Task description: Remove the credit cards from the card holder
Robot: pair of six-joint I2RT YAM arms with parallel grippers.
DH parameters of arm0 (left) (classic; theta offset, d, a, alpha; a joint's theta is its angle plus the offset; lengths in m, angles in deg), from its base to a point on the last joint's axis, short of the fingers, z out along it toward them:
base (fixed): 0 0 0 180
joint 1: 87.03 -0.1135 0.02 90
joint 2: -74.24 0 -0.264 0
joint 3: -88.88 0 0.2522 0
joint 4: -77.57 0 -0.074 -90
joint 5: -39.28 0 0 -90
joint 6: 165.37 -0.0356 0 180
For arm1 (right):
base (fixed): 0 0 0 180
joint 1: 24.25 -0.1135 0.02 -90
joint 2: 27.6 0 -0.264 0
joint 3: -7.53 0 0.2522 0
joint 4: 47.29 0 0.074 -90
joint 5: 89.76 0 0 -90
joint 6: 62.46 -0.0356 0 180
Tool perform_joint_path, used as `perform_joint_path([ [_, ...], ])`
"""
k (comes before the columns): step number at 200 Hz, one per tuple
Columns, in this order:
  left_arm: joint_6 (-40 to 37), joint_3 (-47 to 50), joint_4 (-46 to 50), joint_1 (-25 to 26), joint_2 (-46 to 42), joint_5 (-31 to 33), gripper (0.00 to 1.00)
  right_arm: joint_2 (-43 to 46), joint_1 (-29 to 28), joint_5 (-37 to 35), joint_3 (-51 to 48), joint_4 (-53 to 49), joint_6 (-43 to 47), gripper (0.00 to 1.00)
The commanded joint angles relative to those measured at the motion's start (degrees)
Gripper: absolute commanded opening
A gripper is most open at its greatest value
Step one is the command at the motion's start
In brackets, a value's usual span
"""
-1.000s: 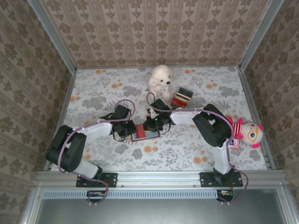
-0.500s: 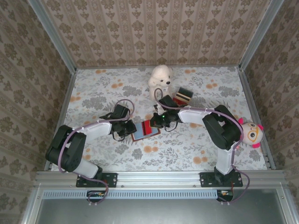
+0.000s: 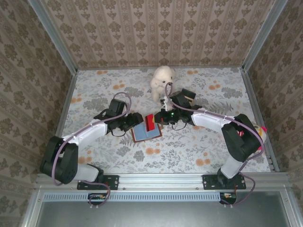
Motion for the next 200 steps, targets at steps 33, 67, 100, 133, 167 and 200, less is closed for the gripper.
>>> perform_joint_path([
  [33, 2.95, -0.9, -13.68, -2.63, -3.7, -16.45, 0.76, 2.88, 4.04, 14.2, -3.85, 21.22, -12.64, 0.0],
  [67, 5.46, -1.71, -20.02, -3.22, -2.53, -22.28, 0.74, 3.27, 5.07, 18.18, -4.37, 30.27, -18.49, 0.0],
  [100, 6.12, -1.52, -25.13, -3.43, -3.0, -23.05, 0.49, 3.68, 5.11, 19.03, -4.43, 32.13, -19.74, 0.0],
  [133, 7.37, -0.73, -28.6, -3.43, -3.04, -23.3, 0.31, 3.78, 5.07, 18.77, -4.72, 33.42, -20.39, 0.0],
  [167, 7.47, 0.31, -30.04, -3.3, -4.37, -21.45, 0.13, 3.59, 5.07, 17.67, -5.11, 33.87, -21.1, 0.0],
  [200, 8.17, 0.97, -31.95, -2.71, -6.67, -19.09, 0.04, 2.99, 4.17, 15.84, -5.41, 38.02, -24.79, 0.09],
])
